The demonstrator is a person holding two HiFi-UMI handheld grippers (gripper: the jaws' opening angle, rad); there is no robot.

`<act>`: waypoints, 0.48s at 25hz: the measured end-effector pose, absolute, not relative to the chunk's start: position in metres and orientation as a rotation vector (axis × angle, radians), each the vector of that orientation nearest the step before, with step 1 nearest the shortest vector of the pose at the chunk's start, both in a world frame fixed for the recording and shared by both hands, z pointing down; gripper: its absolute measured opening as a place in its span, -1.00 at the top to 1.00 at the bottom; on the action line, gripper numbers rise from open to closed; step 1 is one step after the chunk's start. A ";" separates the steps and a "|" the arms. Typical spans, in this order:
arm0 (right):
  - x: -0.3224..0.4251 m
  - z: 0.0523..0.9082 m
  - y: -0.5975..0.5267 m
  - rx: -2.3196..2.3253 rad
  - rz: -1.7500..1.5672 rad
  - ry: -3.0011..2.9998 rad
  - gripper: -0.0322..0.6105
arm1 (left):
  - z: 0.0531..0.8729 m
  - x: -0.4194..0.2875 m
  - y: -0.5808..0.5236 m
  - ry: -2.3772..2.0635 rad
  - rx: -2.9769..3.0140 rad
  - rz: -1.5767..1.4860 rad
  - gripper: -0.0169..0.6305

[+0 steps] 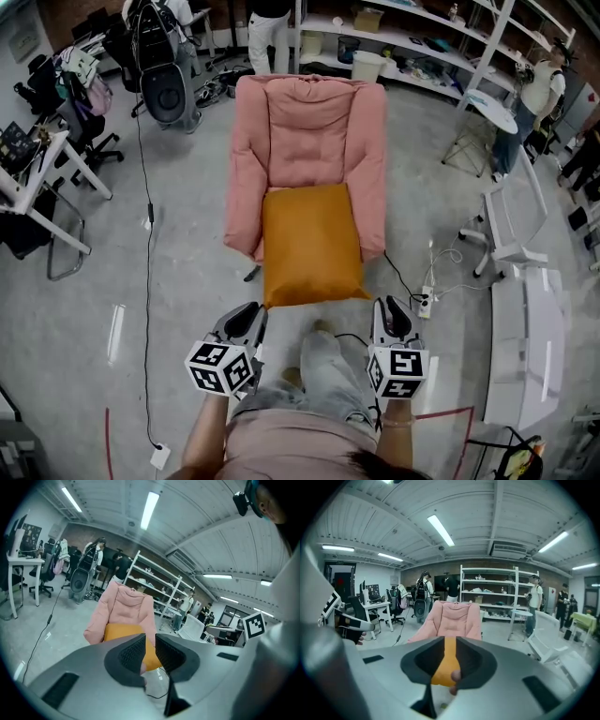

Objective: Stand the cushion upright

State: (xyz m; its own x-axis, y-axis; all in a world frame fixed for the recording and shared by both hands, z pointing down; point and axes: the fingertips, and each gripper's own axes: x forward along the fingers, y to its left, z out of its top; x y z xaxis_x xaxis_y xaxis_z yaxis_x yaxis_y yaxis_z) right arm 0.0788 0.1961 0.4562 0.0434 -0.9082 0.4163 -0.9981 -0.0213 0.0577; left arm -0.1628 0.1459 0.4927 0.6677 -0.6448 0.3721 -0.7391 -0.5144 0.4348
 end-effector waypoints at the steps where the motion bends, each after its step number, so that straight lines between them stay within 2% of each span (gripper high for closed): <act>1: 0.083 0.459 0.192 1.979 0.379 -1.926 0.65 | 0.496 -0.160 0.142 -1.069 2.310 0.224 0.79; 12: 0.115 0.514 0.150 1.751 0.364 -1.880 0.56 | 0.556 -0.143 0.109 -1.131 2.292 0.373 0.67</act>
State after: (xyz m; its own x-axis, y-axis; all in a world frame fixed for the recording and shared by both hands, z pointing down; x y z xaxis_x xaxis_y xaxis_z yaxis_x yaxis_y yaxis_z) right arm 0.1153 0.1502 0.5137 -0.0100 -0.8337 0.5521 -0.9795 0.1192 0.1622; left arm -0.1429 0.1088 0.5557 0.6071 -0.6414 0.4690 -0.7946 -0.4934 0.3538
